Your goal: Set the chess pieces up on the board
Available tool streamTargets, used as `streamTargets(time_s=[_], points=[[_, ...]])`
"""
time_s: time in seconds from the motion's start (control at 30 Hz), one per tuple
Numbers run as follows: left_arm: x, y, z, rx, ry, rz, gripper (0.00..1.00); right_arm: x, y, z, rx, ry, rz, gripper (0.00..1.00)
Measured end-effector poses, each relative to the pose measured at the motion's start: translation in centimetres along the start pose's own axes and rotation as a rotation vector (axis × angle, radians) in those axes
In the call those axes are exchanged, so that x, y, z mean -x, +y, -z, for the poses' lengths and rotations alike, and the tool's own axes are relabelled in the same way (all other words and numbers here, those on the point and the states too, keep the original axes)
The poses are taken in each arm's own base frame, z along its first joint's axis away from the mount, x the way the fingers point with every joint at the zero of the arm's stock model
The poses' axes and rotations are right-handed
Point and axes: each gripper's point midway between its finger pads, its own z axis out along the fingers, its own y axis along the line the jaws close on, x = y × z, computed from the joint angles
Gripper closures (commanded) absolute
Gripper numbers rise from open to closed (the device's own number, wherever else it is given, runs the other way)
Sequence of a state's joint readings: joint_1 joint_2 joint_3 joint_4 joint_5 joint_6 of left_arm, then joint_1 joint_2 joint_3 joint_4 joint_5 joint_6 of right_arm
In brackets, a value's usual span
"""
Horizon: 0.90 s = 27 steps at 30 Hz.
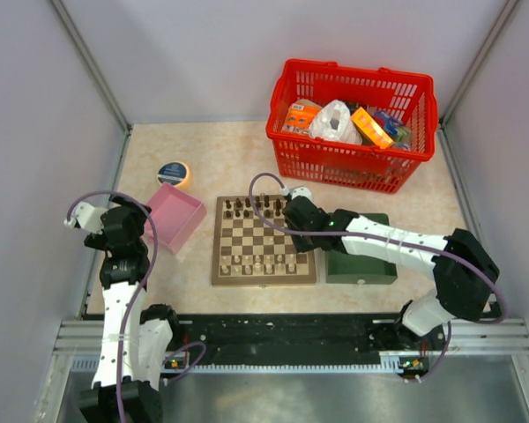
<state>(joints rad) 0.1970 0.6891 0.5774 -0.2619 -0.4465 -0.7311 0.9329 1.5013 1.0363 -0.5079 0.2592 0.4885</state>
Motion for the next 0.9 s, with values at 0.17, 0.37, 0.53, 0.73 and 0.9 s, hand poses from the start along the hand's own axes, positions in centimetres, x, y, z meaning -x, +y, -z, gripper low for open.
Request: streamTargets(time_s=[0.17,0.37,0.53,0.73,0.9], points=[[0.0,0.0,0.0,0.0,0.0,0.0,0.01,-0.8,0.2,-1.1,0.002,0.035,0.024,0.67],[0.0,0.0,0.0,0.0,0.001,0.0,0.01,0.8,1.7,-1.7,0.042,0.027,0.043,0.62],[0.0,0.0,0.0,0.0,0.0,0.0,0.01,3.1,3.6,-2.1,0.096,-0.01,0.052,0.6],[0.0,0.0,0.0,0.002,-0.002,0.0,0.01,3.2,5.0,-3.9,0.128,0.02,0.069,0.59],[0.0,0.0,0.0,0.003,-0.002,-0.001,0.01,2.4,5.4,-5.1,0.137,0.058,0.083,0.59]])
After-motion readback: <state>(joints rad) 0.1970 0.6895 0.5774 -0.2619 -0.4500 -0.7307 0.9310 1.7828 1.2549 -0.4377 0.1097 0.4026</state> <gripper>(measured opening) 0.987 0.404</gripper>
